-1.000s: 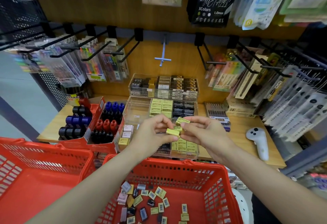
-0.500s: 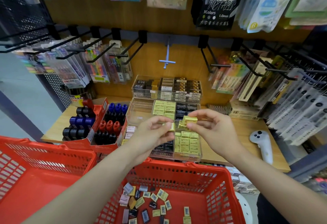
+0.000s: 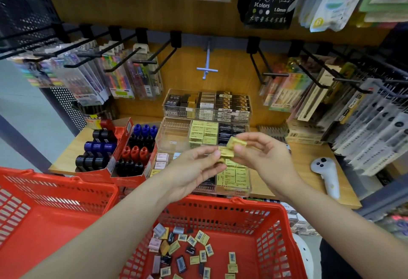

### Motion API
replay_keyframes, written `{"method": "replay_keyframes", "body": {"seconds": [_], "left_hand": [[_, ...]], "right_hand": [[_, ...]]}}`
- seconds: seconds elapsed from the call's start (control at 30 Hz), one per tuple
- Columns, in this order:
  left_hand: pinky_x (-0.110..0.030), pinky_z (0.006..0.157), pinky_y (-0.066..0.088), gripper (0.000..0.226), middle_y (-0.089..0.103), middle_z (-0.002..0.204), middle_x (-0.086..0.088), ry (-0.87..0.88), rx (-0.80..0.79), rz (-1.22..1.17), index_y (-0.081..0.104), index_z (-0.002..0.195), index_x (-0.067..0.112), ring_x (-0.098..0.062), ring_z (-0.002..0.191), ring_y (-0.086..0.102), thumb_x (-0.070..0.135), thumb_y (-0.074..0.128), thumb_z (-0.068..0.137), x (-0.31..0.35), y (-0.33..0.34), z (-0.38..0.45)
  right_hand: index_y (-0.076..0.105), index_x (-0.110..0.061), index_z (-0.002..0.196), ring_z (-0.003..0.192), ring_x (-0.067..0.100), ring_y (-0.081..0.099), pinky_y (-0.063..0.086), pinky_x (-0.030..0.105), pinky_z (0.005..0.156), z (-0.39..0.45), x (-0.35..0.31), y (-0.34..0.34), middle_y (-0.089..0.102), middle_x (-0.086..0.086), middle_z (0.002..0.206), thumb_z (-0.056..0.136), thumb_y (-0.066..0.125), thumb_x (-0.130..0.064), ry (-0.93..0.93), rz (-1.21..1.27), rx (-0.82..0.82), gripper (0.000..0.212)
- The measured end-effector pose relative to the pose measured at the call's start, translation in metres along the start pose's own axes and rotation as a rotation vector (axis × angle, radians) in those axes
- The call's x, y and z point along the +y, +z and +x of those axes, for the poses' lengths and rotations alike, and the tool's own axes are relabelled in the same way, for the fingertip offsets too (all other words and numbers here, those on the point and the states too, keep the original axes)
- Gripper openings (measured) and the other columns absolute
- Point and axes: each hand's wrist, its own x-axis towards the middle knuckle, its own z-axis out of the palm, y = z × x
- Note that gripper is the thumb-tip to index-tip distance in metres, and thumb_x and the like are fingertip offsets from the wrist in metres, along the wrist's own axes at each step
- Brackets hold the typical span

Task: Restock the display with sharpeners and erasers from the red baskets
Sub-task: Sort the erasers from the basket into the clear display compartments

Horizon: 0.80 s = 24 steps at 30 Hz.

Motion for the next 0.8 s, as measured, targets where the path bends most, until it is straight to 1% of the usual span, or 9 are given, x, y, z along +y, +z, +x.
{"method": "replay_keyframes", "body": {"seconds": [0.1, 0.17, 0.3, 0.4, 0.47, 0.53, 0.6, 0.7, 0.8], "left_hand": [[-0.022, 0.077, 0.058, 0.024, 0.062, 0.123, -0.015, 0.014, 0.073, -0.033, 0.063, 0.113, 0.008, -0.018, 0.094, 0.073, 0.004, 0.064, 0.089, -0.002, -0.005, 0.003], [-0.022, 0.074, 0.059, 0.024, 0.06, 0.123, -0.014, 0.022, 0.116, -0.044, 0.062, 0.112, 0.009, -0.017, 0.092, 0.073, 0.003, 0.063, 0.089, -0.003, -0.011, 0.005], [-0.019, 0.067, 0.058, 0.018, 0.058, 0.121, -0.013, 0.008, 0.189, -0.028, 0.061, 0.109, 0.007, -0.019, 0.091, 0.072, 0.003, 0.061, 0.091, -0.007, -0.022, 0.014], [-0.022, 0.072, 0.06, 0.024, 0.056, 0.126, -0.013, -0.004, 0.236, -0.012, 0.058, 0.117, 0.002, -0.019, 0.097, 0.069, 0.004, 0.06, 0.093, -0.012, -0.029, 0.022], [-0.023, 0.076, 0.06, 0.026, 0.052, 0.134, -0.013, -0.01, 0.241, -0.02, 0.057, 0.119, 0.001, -0.019, 0.097, 0.068, 0.004, 0.06, 0.093, -0.013, -0.031, 0.027], [-0.025, 0.079, 0.06, 0.033, 0.051, 0.138, -0.016, -0.018, 0.236, -0.026, 0.056, 0.125, -0.002, -0.018, 0.094, 0.07, 0.005, 0.061, 0.093, -0.014, -0.032, 0.03], [-0.025, 0.08, 0.059, 0.032, 0.051, 0.139, -0.016, -0.025, 0.231, -0.021, 0.057, 0.124, -0.001, -0.016, 0.088, 0.073, 0.005, 0.061, 0.092, -0.015, -0.033, 0.032], [-0.024, 0.078, 0.06, 0.024, 0.052, 0.135, -0.013, -0.03, 0.226, -0.017, 0.06, 0.115, 0.004, -0.012, 0.085, 0.074, 0.006, 0.062, 0.092, -0.015, -0.035, 0.034], [-0.022, 0.073, 0.059, 0.029, 0.053, 0.13, -0.011, -0.029, 0.234, -0.005, 0.06, 0.119, 0.002, -0.012, 0.084, 0.074, 0.006, 0.063, 0.091, -0.018, -0.038, 0.036]], "right_hand": [[0.07, -0.009, 0.103, 0.087, 0.019, 0.073, 0.058, 0.025, 0.071, 0.014, 0.009, -0.02, 0.075, 0.011, 0.097, 0.079, 0.076, -0.01, 0.169, 0.114, 0.187, 0.025], [0.07, -0.007, 0.104, 0.081, 0.016, 0.071, 0.056, 0.021, 0.068, 0.021, 0.023, -0.037, 0.075, 0.011, 0.096, 0.08, 0.076, -0.007, 0.31, -0.029, 0.272, 0.024], [0.07, -0.004, 0.107, 0.085, 0.017, 0.07, 0.056, 0.022, 0.074, 0.021, 0.063, -0.052, 0.073, 0.005, 0.093, 0.079, 0.078, -0.004, 0.465, -0.368, 0.213, 0.029], [0.072, -0.016, 0.106, 0.075, 0.002, 0.064, 0.043, 0.004, 0.061, 0.021, 0.081, -0.047, 0.069, -0.004, 0.093, 0.079, 0.081, -0.019, 0.321, -0.84, 0.109, 0.028], [0.072, -0.015, 0.108, 0.066, -0.004, 0.06, 0.042, 0.004, 0.056, 0.024, 0.089, -0.043, 0.069, 0.0, 0.098, 0.082, 0.078, -0.024, 0.192, -0.979, 0.048, 0.028], [0.071, -0.014, 0.111, 0.077, 0.005, 0.063, 0.051, 0.016, 0.073, 0.027, 0.097, -0.041, 0.07, 0.003, 0.105, 0.084, 0.076, -0.03, 0.064, -1.103, 0.026, 0.032], [0.071, -0.018, 0.112, 0.097, 0.015, 0.061, 0.048, 0.03, 0.087, 0.031, 0.105, -0.043, 0.07, 0.001, 0.108, 0.086, 0.072, -0.038, -0.032, -1.252, 0.019, 0.032], [0.071, -0.023, 0.112, 0.109, 0.021, 0.052, 0.037, 0.036, 0.089, 0.035, 0.112, -0.046, 0.064, -0.004, 0.115, 0.088, 0.066, -0.042, -0.139, -1.518, -0.024, 0.031], [0.073, -0.024, 0.111, 0.108, 0.023, 0.052, 0.038, 0.04, 0.087, 0.031, 0.112, -0.046, 0.059, -0.004, 0.119, 0.086, 0.069, -0.04, -0.224, -1.618, -0.002, 0.03]]}}
